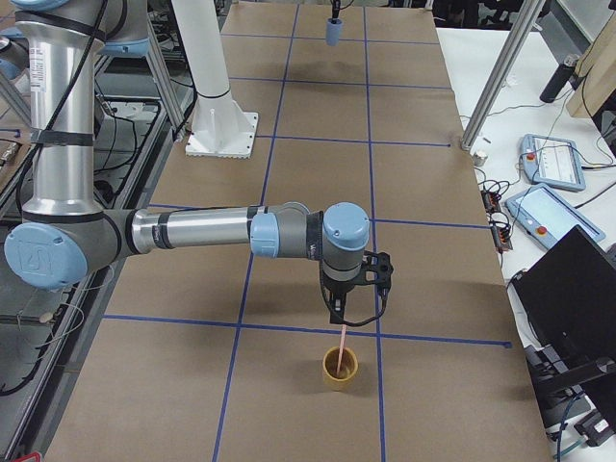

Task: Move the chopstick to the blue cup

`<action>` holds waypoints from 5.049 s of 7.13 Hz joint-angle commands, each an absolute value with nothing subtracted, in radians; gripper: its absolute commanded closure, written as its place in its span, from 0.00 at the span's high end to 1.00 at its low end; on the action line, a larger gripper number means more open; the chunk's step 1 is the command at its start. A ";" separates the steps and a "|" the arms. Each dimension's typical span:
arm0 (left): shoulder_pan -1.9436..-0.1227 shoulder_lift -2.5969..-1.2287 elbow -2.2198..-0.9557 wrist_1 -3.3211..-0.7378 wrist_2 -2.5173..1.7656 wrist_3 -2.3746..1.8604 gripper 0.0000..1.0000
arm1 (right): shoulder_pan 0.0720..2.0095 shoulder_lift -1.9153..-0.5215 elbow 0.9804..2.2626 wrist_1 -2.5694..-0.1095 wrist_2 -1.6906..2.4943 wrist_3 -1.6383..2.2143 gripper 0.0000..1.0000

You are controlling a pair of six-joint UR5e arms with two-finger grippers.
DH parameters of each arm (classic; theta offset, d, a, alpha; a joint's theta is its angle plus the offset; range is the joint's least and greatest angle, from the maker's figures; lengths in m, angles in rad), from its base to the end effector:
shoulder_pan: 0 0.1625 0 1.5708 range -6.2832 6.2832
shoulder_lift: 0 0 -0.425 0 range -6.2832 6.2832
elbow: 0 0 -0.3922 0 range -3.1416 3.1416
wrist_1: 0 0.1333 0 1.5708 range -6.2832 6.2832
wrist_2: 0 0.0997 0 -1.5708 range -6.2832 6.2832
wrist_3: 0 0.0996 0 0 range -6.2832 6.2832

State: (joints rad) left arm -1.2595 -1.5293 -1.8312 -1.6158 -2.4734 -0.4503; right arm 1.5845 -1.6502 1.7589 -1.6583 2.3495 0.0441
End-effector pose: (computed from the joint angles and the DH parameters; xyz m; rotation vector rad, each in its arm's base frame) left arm 0.0938 -0.4715 0.5355 -0.1053 0.9237 -0.0098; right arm 0.0696 -0.4564 0.6124 0.0083 -0.7790 0.0466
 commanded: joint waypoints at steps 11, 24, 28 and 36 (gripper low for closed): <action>-0.669 -2.510 -1.316 -1.624 -2.138 -1.396 0.00 | 1.585 -1.652 1.744 -1.657 2.424 0.049 1.00; -0.799 -2.387 -1.531 -1.595 -2.149 -1.301 0.98 | 1.621 -1.632 1.703 -1.664 2.381 -0.192 1.00; -0.808 -2.382 -1.540 -1.595 -2.149 -1.298 0.98 | 1.673 -1.579 1.625 -1.669 2.353 -0.027 1.00; -0.811 -2.355 -1.600 -1.595 -2.145 -1.296 0.98 | 1.664 -1.470 1.464 -1.655 2.379 0.897 1.00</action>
State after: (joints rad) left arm -0.8109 -2.3553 -1.5965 -1.5954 -2.1459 -1.2971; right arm 1.6677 -1.5049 1.5261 -1.6558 2.3773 0.8087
